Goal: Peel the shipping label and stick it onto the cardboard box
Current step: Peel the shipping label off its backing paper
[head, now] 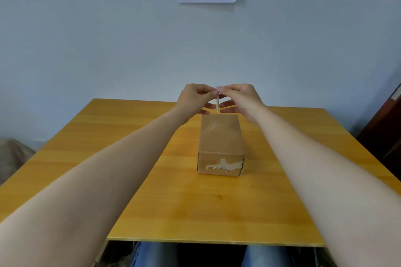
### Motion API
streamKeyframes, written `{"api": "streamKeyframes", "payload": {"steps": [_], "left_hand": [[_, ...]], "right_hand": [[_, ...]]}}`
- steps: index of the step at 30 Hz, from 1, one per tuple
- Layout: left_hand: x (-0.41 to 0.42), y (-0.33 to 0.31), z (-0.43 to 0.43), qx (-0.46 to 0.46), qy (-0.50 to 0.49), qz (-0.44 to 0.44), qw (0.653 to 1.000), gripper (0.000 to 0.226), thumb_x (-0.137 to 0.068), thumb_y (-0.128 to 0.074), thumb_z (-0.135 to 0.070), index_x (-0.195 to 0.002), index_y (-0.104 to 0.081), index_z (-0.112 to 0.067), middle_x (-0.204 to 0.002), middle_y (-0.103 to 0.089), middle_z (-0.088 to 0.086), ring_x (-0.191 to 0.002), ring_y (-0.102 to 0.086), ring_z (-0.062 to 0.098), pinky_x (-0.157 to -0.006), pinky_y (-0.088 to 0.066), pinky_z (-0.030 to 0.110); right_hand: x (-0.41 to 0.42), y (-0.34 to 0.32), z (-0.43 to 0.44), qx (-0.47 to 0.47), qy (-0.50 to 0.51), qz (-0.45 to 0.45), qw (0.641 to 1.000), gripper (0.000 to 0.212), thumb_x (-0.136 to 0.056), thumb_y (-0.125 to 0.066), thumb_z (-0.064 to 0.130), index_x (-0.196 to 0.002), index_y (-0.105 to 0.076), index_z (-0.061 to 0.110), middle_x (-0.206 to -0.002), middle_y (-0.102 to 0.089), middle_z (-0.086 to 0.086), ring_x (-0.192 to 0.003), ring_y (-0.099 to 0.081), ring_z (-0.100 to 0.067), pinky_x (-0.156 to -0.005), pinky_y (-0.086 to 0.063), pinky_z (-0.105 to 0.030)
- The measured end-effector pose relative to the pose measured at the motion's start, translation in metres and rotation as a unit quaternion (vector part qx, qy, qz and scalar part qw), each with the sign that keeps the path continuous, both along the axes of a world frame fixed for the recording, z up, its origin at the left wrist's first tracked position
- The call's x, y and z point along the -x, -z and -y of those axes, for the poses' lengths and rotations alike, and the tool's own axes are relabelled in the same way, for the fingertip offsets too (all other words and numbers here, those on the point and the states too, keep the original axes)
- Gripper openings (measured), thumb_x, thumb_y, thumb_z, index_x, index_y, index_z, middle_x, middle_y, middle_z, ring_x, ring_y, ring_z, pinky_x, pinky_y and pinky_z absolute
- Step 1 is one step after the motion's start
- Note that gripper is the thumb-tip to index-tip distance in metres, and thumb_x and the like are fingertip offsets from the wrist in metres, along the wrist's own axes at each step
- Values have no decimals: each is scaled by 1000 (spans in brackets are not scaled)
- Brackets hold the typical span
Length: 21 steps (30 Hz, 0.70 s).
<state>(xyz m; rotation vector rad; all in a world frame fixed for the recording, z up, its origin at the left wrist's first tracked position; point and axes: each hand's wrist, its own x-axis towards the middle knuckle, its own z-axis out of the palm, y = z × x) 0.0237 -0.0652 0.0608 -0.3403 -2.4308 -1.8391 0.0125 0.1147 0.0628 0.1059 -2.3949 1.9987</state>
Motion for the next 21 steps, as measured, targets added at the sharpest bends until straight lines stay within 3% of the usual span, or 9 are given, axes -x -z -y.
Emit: {"api": "streamKeyframes", "payload": {"steps": [4, 14, 21], "left_hand": [[0, 2, 1, -1, 10, -2, 1000, 14, -98, -70, -28, -104, -79, -18, -98, -80, -3, -80, -79, 14, -72, -66, 36], [3, 4, 1, 24, -5, -31, 999, 21, -102, -64, -30, -107, -79, -16, -101, -79, -4, -80, -78, 14, -73, -65, 40], [5, 4, 0, 10, -8, -25, 1000, 20, -103, -62, -30, -105, -78, -18, -102, -78, -5, -81, -78, 13, -68, -64, 31]], "right_hand": [[-3, 0, 1, 14, -7, -1, 1000, 26, -94, -79, 32, -105, -82, 9, -106, -80, -13, -91, -79, -38, -83, -67, -50], [-7, -3, -1, 16, -15, -1, 1000, 18, -96, -77, 29, -106, -81, 14, -98, -82, -2, -88, -81, -32, -84, -66, -51], [-7, -3, -3, 15, -18, 0, 1000, 21, -96, -77, 28, -109, -81, 12, -103, -82, -4, -87, -80, -32, -84, -66, -52]]}}
